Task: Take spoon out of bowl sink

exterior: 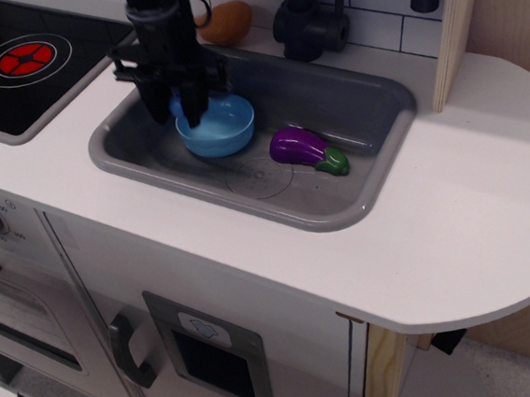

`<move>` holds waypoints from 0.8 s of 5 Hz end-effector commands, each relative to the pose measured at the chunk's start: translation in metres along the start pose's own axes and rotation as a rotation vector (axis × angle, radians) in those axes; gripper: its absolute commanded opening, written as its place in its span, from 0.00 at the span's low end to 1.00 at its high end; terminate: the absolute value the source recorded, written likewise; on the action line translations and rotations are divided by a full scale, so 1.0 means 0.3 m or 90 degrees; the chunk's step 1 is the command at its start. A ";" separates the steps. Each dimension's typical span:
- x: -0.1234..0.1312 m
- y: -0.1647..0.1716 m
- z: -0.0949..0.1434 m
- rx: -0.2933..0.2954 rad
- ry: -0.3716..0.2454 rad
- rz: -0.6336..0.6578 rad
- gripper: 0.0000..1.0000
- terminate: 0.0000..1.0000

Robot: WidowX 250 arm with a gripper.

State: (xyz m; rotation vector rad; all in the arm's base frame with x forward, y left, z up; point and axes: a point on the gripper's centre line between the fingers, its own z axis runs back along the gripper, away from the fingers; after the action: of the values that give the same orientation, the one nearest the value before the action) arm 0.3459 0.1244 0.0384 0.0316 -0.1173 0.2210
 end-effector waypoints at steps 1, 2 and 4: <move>-0.018 0.005 0.207 0.044 -0.049 -0.150 0.00 0.00; -0.076 -0.035 0.186 0.063 -0.051 -0.315 0.00 0.00; -0.146 -0.102 0.096 0.066 -0.043 -0.469 0.00 0.00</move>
State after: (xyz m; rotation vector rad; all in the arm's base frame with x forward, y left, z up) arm 0.3048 0.0810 0.0502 0.1678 -0.1228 -0.5109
